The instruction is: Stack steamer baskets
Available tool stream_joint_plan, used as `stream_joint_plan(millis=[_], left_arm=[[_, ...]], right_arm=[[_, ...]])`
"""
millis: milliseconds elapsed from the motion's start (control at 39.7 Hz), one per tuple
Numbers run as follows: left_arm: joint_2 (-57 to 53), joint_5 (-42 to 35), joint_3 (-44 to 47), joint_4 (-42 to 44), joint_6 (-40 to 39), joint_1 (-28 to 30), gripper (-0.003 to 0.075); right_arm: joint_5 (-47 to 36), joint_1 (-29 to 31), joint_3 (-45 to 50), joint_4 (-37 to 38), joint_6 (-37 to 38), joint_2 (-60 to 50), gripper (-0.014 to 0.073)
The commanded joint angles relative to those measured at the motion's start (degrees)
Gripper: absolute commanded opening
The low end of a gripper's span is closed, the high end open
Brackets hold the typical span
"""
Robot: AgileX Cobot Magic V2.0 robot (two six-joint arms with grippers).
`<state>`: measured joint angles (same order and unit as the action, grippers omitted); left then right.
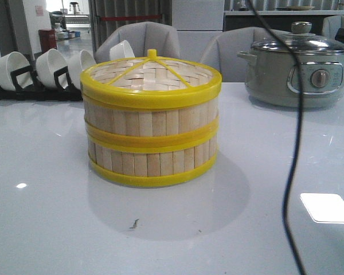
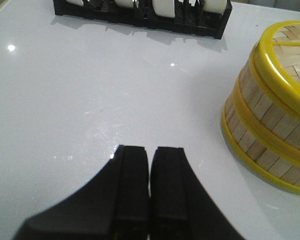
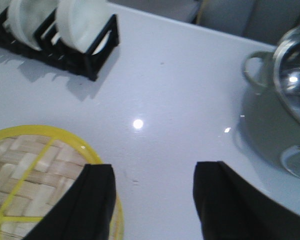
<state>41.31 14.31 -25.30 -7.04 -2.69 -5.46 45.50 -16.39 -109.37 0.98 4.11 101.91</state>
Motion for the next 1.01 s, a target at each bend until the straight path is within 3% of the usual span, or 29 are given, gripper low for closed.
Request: stream_joint_plan(millis=[0,479,806,982], left_arm=[[-0.31,-4.92,-1.63,-0.24,-0.36,0.02,0.0083],[-0.31,-4.92,-1.63,-0.24,-0.36,0.02,0.0083],[-0.31,-4.92,-1.63,-0.24,-0.36,0.02,0.0083],[-0.31,-4.92,-1.63,-0.24,-0.36,0.02,0.0083]], right_arm=[[-8.97,3.16,6.34,0.59,-0.28,-9.10,0.0466],[-37.60,18.83,55.80,0.59,-0.28,-42.99,0.0466],[-50.50,19.36,81.13,0.59,-0.28,-60.15,0.0466],[-53.08,19.42,91.22,0.59,-0.28,-70.12,0.0466]])
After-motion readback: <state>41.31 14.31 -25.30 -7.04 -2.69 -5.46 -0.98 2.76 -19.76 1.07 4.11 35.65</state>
